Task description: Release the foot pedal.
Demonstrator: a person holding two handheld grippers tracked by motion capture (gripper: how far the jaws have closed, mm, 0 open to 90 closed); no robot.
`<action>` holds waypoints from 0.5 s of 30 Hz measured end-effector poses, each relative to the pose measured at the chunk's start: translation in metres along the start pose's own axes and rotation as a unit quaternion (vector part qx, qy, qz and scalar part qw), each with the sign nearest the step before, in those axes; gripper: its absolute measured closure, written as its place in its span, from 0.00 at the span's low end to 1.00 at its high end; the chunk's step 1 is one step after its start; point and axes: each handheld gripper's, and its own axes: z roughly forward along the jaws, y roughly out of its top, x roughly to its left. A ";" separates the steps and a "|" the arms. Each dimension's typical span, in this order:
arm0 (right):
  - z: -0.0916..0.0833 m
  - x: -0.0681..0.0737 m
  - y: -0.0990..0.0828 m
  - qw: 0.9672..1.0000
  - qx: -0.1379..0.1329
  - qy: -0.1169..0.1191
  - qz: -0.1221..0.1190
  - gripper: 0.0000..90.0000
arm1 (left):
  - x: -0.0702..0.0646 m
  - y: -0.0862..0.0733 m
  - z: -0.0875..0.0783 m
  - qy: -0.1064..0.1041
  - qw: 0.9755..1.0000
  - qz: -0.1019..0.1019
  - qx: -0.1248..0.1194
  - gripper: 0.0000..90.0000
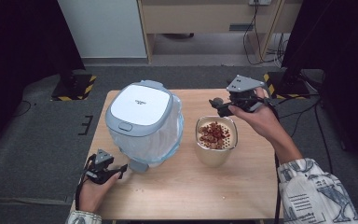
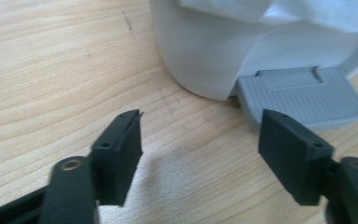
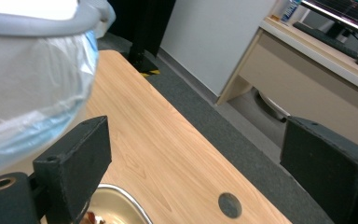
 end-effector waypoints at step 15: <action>-0.023 -0.020 -0.058 0.996 0.024 -0.053 0.061 0.08 | 0.005 -0.002 0.009 0.005 1.000 0.001 0.017 0.13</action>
